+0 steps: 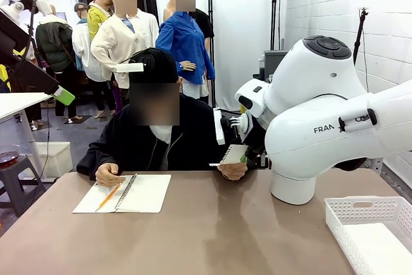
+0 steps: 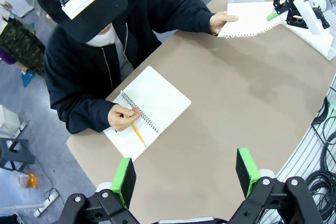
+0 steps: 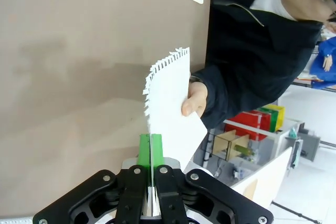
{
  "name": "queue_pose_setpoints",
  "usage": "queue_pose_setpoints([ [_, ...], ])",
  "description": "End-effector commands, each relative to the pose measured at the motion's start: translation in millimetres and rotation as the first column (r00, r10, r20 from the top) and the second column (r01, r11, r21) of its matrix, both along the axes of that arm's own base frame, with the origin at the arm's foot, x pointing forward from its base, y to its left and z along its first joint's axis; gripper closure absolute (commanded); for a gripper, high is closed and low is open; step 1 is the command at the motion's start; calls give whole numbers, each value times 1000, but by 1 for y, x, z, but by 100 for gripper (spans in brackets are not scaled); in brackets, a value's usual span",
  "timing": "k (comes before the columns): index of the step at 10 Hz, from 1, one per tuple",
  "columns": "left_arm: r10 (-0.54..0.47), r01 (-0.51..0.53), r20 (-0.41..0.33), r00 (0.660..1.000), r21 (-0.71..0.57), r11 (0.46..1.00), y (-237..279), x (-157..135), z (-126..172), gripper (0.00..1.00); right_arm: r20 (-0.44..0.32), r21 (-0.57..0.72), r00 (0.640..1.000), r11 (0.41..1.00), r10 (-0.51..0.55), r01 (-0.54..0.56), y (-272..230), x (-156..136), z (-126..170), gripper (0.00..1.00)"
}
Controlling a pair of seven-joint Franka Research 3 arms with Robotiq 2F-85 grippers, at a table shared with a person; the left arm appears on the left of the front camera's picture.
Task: Sort the paper based on its condition.
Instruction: If a person hands you a paper, place it in the Organizing basket , and if it's crumpled, put it in the Trash can.
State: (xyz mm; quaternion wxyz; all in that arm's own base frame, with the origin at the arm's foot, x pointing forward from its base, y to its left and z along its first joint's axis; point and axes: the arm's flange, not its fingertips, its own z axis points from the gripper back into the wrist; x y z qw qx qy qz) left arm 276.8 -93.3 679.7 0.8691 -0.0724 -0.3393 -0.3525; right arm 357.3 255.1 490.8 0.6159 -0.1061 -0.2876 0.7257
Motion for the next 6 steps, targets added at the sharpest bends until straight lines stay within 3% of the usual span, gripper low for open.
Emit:
queue_pose_setpoints([
  [1, 0, 0, 1, 1000, 1, 1000, 0, 0, 0, 0, 31, 26, 1000, 1000, -1, 0, -2, -3, 12, 100],
  [2, 0, 0, 1, 1000, 1, 1000, 0, 0, 0, 0, 145, 88, 987, 995, -64, 52, -5, -7, 19, 100],
  [3, 0, 0, 1, 1000, 1, 1000, 0, 0, 0, 0, 209, 85, 973, 993, -100, 83, -11, -12, 28, 100],
  [6, 0, 0, 1, 1000, 1, 1000, 0, 0, 0, 0, 330, 39, 933, 990, -140, 135, -35, -33, 47, 100],
])
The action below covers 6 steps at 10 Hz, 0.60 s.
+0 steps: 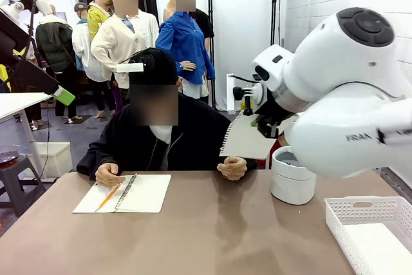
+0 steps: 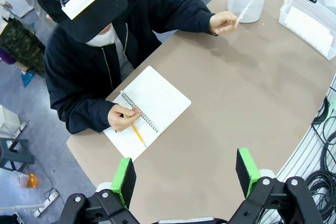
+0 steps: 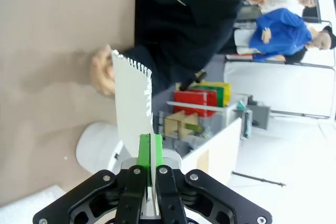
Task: Sort the paper based on its condition.
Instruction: If a person hands you a paper, place it in the Organizing basket , and if it's crumpled, put it in the Trash can.
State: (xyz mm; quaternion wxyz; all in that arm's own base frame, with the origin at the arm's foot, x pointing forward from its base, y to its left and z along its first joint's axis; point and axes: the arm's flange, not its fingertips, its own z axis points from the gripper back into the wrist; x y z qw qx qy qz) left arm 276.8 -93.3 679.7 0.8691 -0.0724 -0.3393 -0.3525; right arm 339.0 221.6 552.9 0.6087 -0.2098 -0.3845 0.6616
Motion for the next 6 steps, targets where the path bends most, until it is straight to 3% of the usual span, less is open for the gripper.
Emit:
queue_pose_setpoints([
  [1, 0, 0, 1, 1000, 1, 1000, 0, 0, 0, 0, 55, -49, 998, 998, -43, 46, -9, -22, -10, 100],
  [2, 0, 0, 1, 1000, 1, 1000, 0, 0, 0, 0, 68, -85, 997, 996, -36, 41, -17, -29, -7, 100],
  [3, 0, 0, 1, 1000, 1, 1000, 0, 0, 0, 0, 34, -128, 999, 991, -35, 39, -29, -36, -7, 100],
  [5, 0, 0, 1, 1000, 1, 1000, 0, 0, 0, 0, -71, -198, 995, 979, -67, 51, -58, -50, -18, 100],
  [6, 0, 0, 1, 1000, 1, 1000, 0, 0, 0, 0, -171, -188, 983, 981, -72, 39, -73, -58, -26, 100],
])
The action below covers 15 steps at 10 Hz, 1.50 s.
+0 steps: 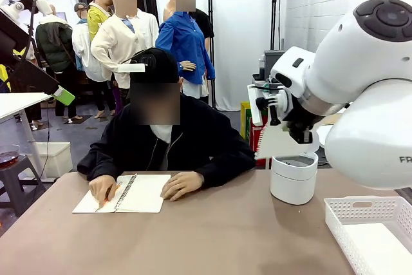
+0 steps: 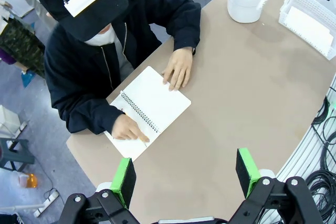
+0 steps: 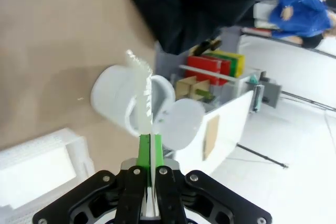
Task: Sort the paper based on its condition.
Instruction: If a person hands you a paper, place it in the Organizing basket , and if it's crumpled, put it in the Trash can.
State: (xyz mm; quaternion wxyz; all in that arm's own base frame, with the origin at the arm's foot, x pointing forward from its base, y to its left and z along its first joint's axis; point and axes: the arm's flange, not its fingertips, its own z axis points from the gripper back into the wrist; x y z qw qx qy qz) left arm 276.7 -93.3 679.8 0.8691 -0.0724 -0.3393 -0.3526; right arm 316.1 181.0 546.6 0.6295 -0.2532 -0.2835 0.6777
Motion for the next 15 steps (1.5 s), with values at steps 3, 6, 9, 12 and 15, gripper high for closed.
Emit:
queue_pose_setpoints([
  [3, 1, -1, 0, 1000, 1, 1000, 0, 0, 0, 0, -246, 6, 969, 1000, -16, 18, -78, -60, -39, 100],
  [6, 1, -1, 0, 1000, 1, 1000, 0, 0, 0, 0, -344, 24, 938, 998, -52, 64, -123, -69, -63, 100],
  [9, 1, -1, 0, 1000, 1, 1000, 0, 0, 0, 0, -309, 36, 947, 994, -86, 101, -158, -56, -98, 100],
  [12, 1, -1, 0, 1000, 1, 1000, 0, 0, 0, 0, -377, 132, 922, 980, -90, 149, -184, -34, -135, 100],
  [15, 1, -1, 0, 1000, 1, 1000, 0, 0, 0, 0, -323, 53, 941, 991, -101, 125, -169, 12, -8, 100],
])
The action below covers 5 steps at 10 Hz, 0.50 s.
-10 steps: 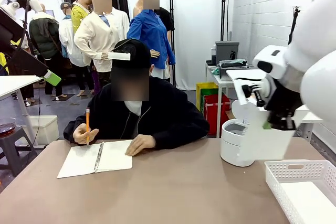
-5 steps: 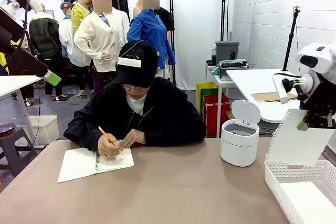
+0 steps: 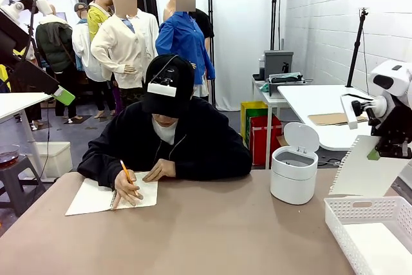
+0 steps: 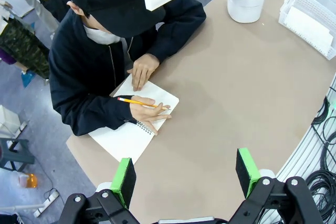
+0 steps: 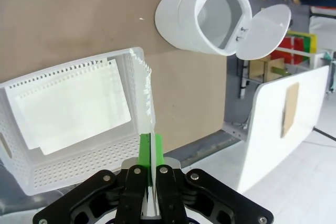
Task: Sort the paper based on its condition.
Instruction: If a person hands you a paper, place it in the Organizing basket , and if it's crumpled, put it in the Trash can.
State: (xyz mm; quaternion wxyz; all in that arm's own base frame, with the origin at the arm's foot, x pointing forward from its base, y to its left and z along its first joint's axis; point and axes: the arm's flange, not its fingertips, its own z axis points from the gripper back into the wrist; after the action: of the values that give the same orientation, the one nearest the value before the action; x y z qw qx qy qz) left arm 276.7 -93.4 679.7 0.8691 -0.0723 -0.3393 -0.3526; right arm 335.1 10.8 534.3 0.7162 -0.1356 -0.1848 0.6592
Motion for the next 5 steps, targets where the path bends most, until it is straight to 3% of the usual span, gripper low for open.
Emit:
queue_pose_setpoints([
  [1, 1, -1, 0, 1000, 1, 1000, 0, 0, 0, 0, 0, 5, 1000, 1000, 9, -9, 2, -7, 4, 100],
  [2, 1, -1, 0, 1000, 1, 1000, 0, 0, 0, 0, 0, 0, 1000, 1000, 0, 0, 0, 0, 0, 100],
  [5, 1, -1, 0, 1000, 1, 1000, 0, 0, 0, 0, -10, -67, 989, 987, 144, -145, 5, 10, -30, 100],
])
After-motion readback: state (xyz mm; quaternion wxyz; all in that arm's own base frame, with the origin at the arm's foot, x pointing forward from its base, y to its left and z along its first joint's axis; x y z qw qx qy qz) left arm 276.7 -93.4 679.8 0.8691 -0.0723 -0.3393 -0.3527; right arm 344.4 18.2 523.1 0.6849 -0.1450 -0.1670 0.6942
